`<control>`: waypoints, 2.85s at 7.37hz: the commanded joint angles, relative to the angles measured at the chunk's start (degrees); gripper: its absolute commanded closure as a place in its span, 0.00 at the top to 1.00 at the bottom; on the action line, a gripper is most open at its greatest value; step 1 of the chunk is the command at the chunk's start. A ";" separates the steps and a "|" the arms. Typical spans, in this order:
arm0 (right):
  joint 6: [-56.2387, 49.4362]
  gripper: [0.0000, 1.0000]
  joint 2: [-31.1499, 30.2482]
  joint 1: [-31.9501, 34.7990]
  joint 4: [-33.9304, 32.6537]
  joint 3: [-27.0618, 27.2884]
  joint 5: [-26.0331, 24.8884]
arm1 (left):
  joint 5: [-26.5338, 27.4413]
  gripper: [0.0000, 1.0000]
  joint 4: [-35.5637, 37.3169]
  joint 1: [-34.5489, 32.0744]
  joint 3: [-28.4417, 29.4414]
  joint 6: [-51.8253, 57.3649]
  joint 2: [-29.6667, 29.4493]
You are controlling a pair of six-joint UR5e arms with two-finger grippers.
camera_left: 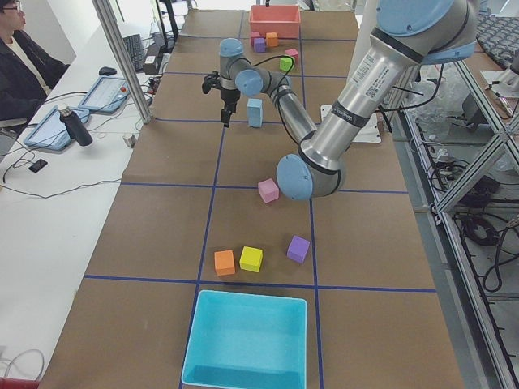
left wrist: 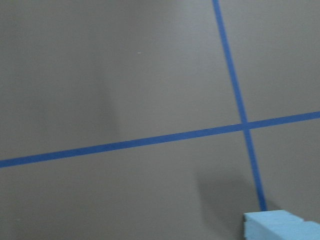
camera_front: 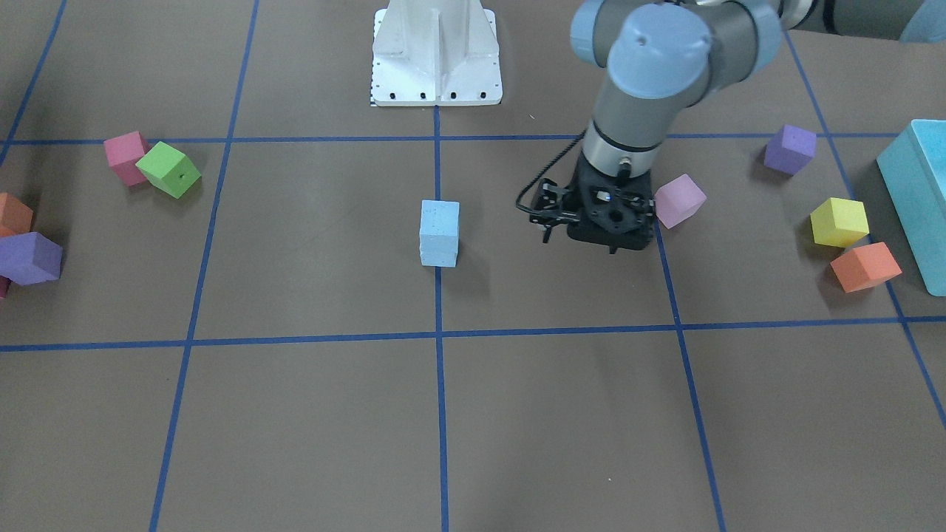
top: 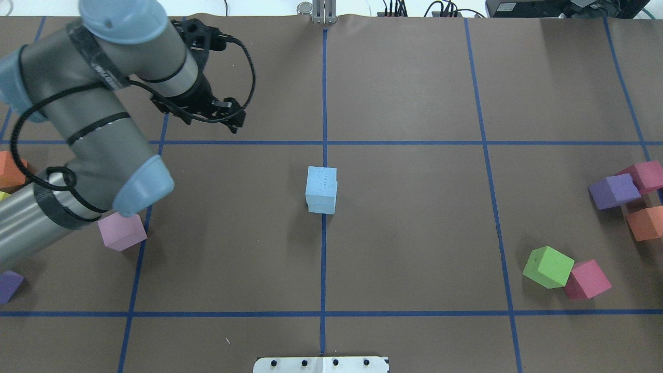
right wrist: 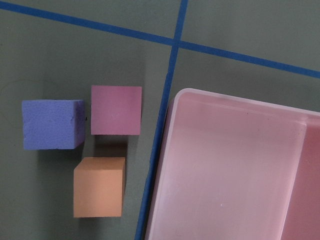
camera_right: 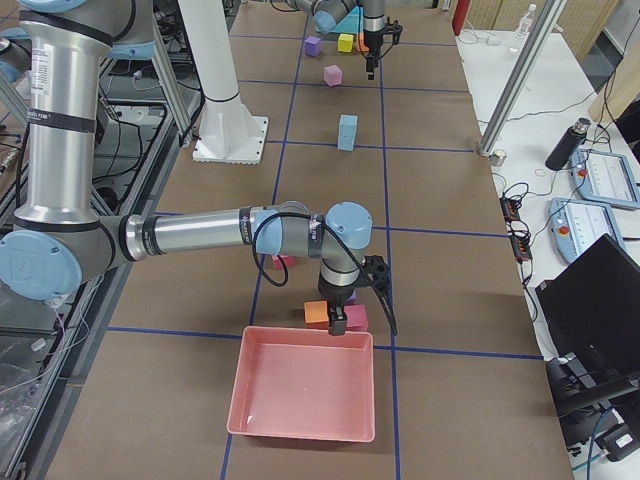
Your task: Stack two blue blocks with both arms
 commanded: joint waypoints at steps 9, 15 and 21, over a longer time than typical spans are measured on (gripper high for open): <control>0.62 1.00 -0.60 -0.03 0.00 -0.57 0.08 | -14.71 0.98 -5.11 -41.15 8.32 50.33 30.54; 1.23 1.00 -0.42 -0.03 0.00 -0.49 0.08 | -14.36 0.98 -7.93 -40.98 8.14 50.59 31.85; 1.41 1.00 -0.42 -0.03 0.00 -0.49 0.08 | -14.36 0.98 -7.93 -40.98 8.05 50.50 31.94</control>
